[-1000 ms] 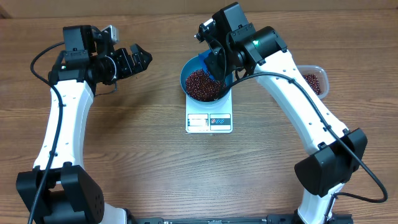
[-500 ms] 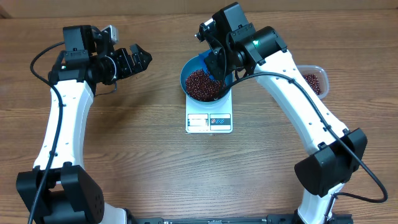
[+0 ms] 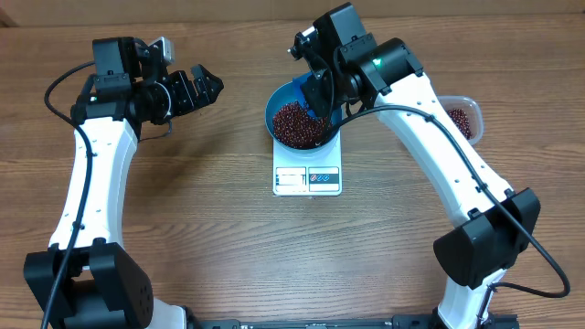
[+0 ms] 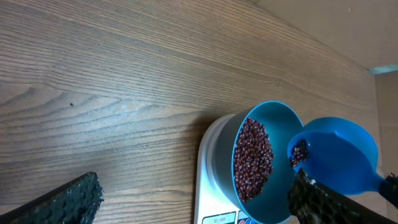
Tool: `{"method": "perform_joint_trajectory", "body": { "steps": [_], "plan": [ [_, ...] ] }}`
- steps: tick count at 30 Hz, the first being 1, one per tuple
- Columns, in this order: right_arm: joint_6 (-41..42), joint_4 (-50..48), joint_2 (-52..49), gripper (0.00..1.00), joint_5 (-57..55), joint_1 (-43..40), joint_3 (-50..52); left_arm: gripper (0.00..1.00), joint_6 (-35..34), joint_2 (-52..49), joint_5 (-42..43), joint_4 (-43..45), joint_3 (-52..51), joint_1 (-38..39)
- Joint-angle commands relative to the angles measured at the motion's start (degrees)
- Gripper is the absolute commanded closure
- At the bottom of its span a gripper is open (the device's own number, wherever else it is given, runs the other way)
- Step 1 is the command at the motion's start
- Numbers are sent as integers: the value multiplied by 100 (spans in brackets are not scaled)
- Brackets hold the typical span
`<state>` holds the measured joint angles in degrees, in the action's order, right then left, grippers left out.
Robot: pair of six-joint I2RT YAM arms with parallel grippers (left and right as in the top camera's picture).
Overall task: Scoop item into bowl and weigh 150g on scale
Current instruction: 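Move the empty scoop right to the clear bean tub, right gripper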
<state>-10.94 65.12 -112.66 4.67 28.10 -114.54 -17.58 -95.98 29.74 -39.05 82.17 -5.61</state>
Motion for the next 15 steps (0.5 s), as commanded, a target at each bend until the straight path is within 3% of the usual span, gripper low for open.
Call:
{"method": "perform_joint_trajectory", "body": {
  "steps": [1,15],
  "plan": [
    [256,-66,142,96,57,-125,-129,0,70,118,-35,7,122,37],
    [955,-101,142,96,616,-310,-129,1,70,118,-35,7,122,37]
  ]
}}
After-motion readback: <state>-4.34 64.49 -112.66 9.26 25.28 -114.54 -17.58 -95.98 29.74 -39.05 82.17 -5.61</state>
